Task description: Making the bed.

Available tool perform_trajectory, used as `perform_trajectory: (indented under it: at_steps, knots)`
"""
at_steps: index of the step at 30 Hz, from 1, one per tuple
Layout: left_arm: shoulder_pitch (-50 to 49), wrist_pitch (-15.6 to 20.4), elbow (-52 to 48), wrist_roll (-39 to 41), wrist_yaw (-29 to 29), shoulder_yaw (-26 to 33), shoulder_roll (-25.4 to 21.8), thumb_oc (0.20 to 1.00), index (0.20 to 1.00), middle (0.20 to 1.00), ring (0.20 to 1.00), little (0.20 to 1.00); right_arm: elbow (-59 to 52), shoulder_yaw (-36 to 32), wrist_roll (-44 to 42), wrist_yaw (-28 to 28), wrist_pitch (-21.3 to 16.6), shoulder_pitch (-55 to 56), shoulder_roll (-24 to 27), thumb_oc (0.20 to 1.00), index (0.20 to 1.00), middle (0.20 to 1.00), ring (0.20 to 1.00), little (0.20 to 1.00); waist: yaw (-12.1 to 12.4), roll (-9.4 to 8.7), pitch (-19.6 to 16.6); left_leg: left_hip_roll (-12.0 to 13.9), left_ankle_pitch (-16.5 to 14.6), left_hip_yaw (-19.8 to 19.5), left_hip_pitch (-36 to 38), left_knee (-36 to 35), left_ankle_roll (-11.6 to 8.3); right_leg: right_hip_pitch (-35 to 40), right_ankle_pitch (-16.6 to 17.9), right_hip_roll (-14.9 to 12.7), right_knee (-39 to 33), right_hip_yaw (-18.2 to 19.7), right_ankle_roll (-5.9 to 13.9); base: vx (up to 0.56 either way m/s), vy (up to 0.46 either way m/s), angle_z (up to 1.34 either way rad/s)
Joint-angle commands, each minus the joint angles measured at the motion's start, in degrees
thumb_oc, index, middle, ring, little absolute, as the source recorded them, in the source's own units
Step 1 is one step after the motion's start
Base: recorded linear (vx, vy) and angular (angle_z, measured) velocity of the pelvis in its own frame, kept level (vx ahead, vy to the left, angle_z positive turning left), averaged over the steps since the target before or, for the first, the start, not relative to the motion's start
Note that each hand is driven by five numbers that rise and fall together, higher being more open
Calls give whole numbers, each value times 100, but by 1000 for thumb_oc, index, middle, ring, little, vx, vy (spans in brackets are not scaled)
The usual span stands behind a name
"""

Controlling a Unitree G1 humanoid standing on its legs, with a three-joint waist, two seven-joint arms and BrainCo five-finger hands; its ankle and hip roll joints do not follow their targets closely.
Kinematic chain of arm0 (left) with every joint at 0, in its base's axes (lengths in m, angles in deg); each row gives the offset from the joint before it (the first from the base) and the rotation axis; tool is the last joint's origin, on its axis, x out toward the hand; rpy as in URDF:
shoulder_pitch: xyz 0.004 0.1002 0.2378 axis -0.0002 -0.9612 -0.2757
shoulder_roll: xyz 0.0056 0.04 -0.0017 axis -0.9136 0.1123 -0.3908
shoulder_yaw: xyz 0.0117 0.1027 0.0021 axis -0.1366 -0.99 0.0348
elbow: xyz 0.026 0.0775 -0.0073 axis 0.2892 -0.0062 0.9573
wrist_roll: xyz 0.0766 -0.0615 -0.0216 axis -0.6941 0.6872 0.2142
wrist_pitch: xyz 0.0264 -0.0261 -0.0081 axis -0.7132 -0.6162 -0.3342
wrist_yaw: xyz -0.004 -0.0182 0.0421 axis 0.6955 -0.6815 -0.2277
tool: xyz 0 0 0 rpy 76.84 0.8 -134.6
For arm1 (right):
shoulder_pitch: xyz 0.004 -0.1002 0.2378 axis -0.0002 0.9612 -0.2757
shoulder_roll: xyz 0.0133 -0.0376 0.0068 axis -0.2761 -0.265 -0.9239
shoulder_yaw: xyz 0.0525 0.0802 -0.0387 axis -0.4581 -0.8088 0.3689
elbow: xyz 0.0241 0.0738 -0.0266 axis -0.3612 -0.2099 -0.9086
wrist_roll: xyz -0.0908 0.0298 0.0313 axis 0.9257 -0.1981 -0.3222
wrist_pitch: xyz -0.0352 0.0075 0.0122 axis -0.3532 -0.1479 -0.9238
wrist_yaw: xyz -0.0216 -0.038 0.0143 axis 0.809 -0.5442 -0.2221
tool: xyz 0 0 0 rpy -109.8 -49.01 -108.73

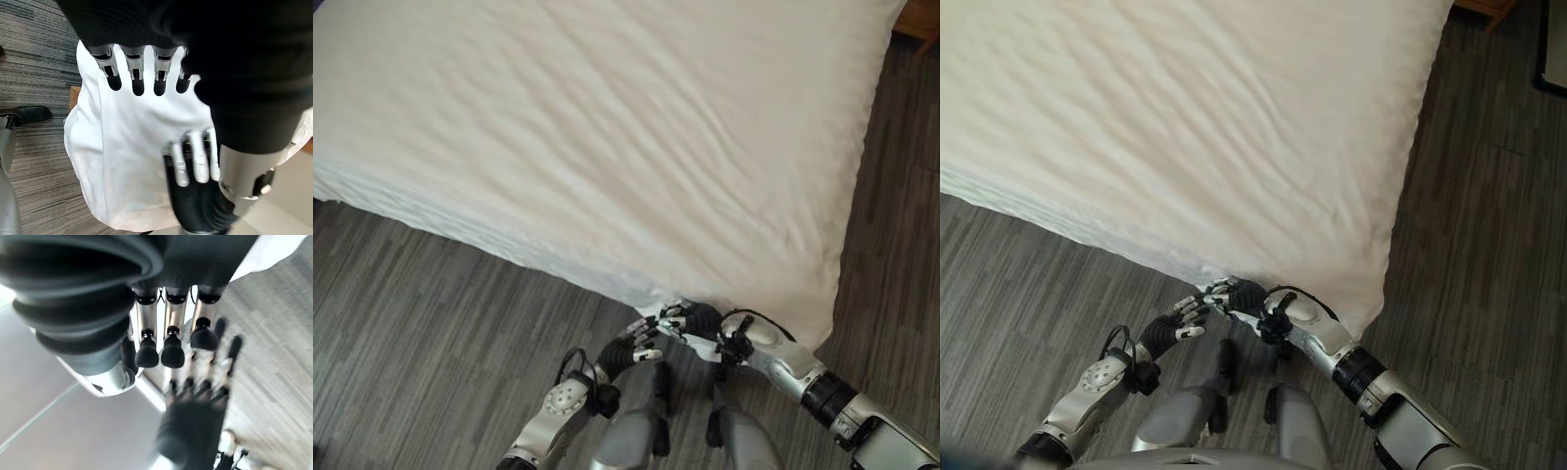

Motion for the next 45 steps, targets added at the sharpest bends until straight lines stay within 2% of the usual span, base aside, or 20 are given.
perform_trajectory:
  at_steps: [1, 5, 7, 10, 11, 12, 13, 14, 19, 21, 23, 31, 33, 36, 38, 39, 40, 41, 42, 45]
  knots:
    - [109, 292, -43, 80, -106, -153, 18, 1000, 1000, 1000, 1000, 1000, 36, -137, 167, -174, -189, -228, -164, 200, 200, 200, 200, 200, 42, 142, -58, -69, 266, -615, -407, -33, -124, 219, -531, 162, 85, -310, 28, 4, -15, 10]
    - [98, 261, -65, 212, -179, -89, -12, 1000, 1000, 1000, 1000, 1000, 1530, -978, 135, -624, -304, -376, -171, 200, 200, 200, 200, 200, 108, 262, 79, -92, 349, -669, -675, -33, -138, -39, -475, 162, 85, -310, 25, 0, -22, 10]
    - [110, 250, -74, 242, -171, -87, -29, 1000, 1000, 1000, 1000, 1000, 1879, -1156, 187, -712, -320, -463, -130, 200, 200, 200, 200, 200, 125, 278, 95, -93, 362, -670, -716, -33, -142, -81, -459, 162, 85, -305, 24, 1, -11, 11]
    - [100, 238, -188, 296, -84, -65, -135, 1000, 1000, 1000, 1000, 1000, 3040, -1675, 693, -904, -398, -709, 287, 200, 200, 200, 200, 200, 138, 358, 165, -84, 388, -674, -818, -33, -151, -182, -441, 157, 85, -312, 23, 1, -5, 2]
    - [100, 234, -243, 370, -29, -30, -164, 1000, 1000, 1000, 1000, 1000, 3505, -2129, 608, -977, -383, -718, 653, 200, 200, 200, 200, 200, 111, 399, 215, -93, 402, -695, -882, -33, -155, -245, -432, 155, 85, -308, 21, 0, 0, 0]
    - [104, 234, -242, 371, -29, -33, -163, 1000, 1000, 1000, 1000, 1000, 3509, -2132, 608, -973, -386, -719, 657, 200, 200, 200, 200, 200, 114, 401, 214, -93, 402, -695, -884, -33, -155, -247, -431, 155, 85, -309, 21, 6, -12, 5]
    - [55, 221, -310, 424, 18, 37, -206, 1000, 1000, 1000, 1000, 1000, 3758, -2740, 418, -1087, -452, -626, 1223, 200, 200, 200, 200, 200, 56, 454, 267, -109, 414, -718, -973, -33, -164, -342, -411, 153, 85, -281, 29, 5, -5, 4]
    - [56, 220, -312, 424, 18, 33, -205, 1000, 1000, 1000, 1000, 1000, 3759, -2744, 418, -1085, -453, -623, 1226, 200, 200, 200, 200, 200, 61, 456, 264, -108, 414, -718, -975, -33, -164, -345, -410, 154, 85, -281, 29, 7, -10, 4]
    - [76, 198, -353, 431, 48, 84, -245, 1000, 1000, 1000, 1000, 1000, 4267, -3853, 78, -1383, -557, -54, 1899, 200, 200, 200, 200, 200, -116, 546, 352, -118, 410, -691, -1056, -33, -189, -442, -393, 142, 85, -220, 45, 2, -5, -1]
    - [66, 184, -410, 412, 85, 104, -272, 1000, 1000, 1000, 1000, 1000, 4453, -3969, 398, -1408, -518, 303, 1941, 200, 200, 200, 200, 200, -197, 559, 361, -122, 393, -670, -1045, -33, -191, -440, -395, 146, 85, -199, 44, 17, -13, -1]
    - [23, 172, -477, 382, 136, 267, -261, 1000, 1000, 1000, 1000, 1000, 4675, -4179, 1036, -1294, -390, 1373, 1631, 200, 200, 200, 200, 200, -433, 536, 322, -125, 342, -600, -982, -33, -186, -409, -418, 169, 85, -109, 30, 49, -33, -2]
    - [-13, 155, -430, 289, 95, 472, -214, 1000, 1000, 1000, 1000, 1000, 4616, -4325, 1623, -1205, -312, 2483, 1194, 200, 200, 200, 200, 200, -721, 443, 184, -111, 237, -425, -771, -33, -185, -259, -474, 204, 85, 13, 14, 20, -14, -18]
    - [-19, 135, -399, 250, 115, 493, -166, 1000, 1000, 1000, 1000, 1000, 4619, -4636, 1461, -1249, -286, 2720, 1156, 200, 200, 200, 200, 200, -840, 433, 65, -105, 164, -353, -604, -33, -171, -118, -516, 205, 85, 53, 20, 6, 25, -29]
    - [-122, 104, -352, 322, 156, 597, -127, 1000, 1000, 1000, 1000, 1000, 4221, -5393, 643, -1392, -457, 2928, 1182, 200, 200, 200, 200, 200, -1026, 382, -130, -98, 66, -241, -345, -33, -165, 91, -562, 217, 85, 145, 47, -25, 61, -24]
    - [-170, 104, -329, 326, 162, 643, -124, 1000, 1000, 1000, 1000, 1000, 4048, -5568, 486, -1446, -543, 2994, 1205, 200, 200, 200, 200, 200, -1070, 383, -162, -94, 28, -189, -258, -33, -168, 163, -559, 217, 85, 139, 68, -38, 62, -10]
    - [-253, 119, -289, 333, 155, 722, -123, 1000, 1000, 1000, 1000, 1000, 3389, -5799, 151, -1547, -747, 3088, 1179, 200, 200, 200, 200, 200, -1177, 367, -310, -89, -13, -92, -134, -33, -161, 263, -567, 211, 85, 140, 101, -26, 60, -11]
    - [-260, 119, -291, 332, 156, 716, -127, 1000, 1000, 1000, 1000, 1000, 3354, -5805, 154, -1565, -736, 3115, 1163, 200, 200, 200, 200, 200, -1170, 364, -302, -89, -17, -89, -115, -33, -161, 281, -570, 212, 85, 144, 103, -56, 119, -10]
    - [-323, 132, -210, 316, 157, 722, -111, 1000, 1000, 1000, 1000, 1000, 2407, -5920, -95, -1587, -926, 3254, 1036, 200, 200, 200, 200, 200, -1289, 353, -460, -96, -60, -47, 44, -33, -152, 430, -573, 196, 85, 167, 125, -29, 61, -5]
    - [-329, 134, -209, 315, 157, 715, -114, 1000, 1000, 1000, 1000, 1000, 2364, -5928, -89, -1607, -912, 3284, 1018, 200, 200, 200, 200, 200, -1287, 351, -451, -96, -64, -49, 66, -33, -152, 452, -578, 195, 85, 165, 127, -29, 112, -5]
    - [-460, 138, -210, 259, 203, 706, -134, 1000, 1000, 1000, 1000, 1000, 750, -5953, -186, -1488, -1061, 3560, 886, 200, 200, 200, 200, 200, -1449, 344, -722, -114, -170, -14, 456, -33, -124, 824, -616, 170, 85, 214, 146, -13, 73, -9]
